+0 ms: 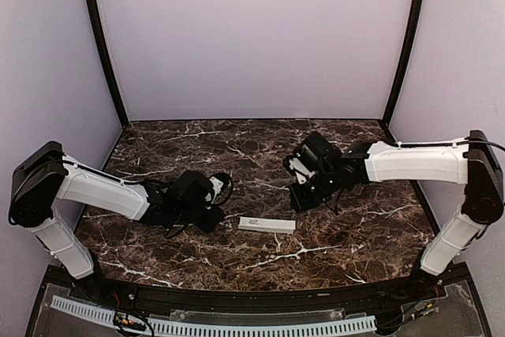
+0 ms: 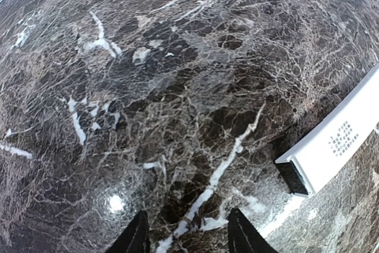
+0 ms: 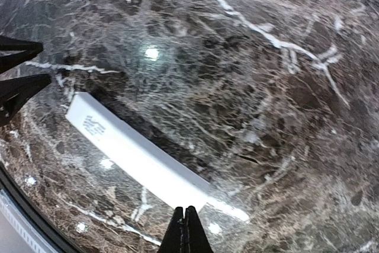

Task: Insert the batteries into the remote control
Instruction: Press the battery cover onto the remote control.

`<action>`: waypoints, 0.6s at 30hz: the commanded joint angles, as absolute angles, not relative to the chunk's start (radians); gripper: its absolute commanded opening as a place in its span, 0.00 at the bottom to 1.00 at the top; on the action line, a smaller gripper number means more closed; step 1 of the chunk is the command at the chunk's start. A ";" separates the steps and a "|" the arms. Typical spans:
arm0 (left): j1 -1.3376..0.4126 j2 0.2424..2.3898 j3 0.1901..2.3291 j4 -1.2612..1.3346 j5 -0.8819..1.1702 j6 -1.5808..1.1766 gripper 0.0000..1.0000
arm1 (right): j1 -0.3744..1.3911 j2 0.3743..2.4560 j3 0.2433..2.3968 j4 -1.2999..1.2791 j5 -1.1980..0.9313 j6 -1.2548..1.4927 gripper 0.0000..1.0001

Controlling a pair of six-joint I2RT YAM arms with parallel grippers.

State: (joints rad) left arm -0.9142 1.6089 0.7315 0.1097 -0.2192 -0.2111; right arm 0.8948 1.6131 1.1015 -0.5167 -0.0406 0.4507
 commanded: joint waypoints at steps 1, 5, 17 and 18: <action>-0.927 1.632 0.759 0.084 -0.191 -0.192 0.41 | 0.899 1.622 1.120 -0.750 0.117 0.590 0.00; -0.928 1.649 0.767 0.098 -0.167 -0.193 0.37 | 0.909 1.733 1.137 -0.820 0.107 0.620 0.00; -0.933 1.680 0.783 0.109 -0.149 -0.193 0.36 | 0.943 1.793 1.226 -0.937 0.226 0.638 0.00; -0.934 1.681 0.783 0.112 -0.147 -0.193 0.36 | 0.939 1.783 1.229 -0.929 0.223 0.629 0.00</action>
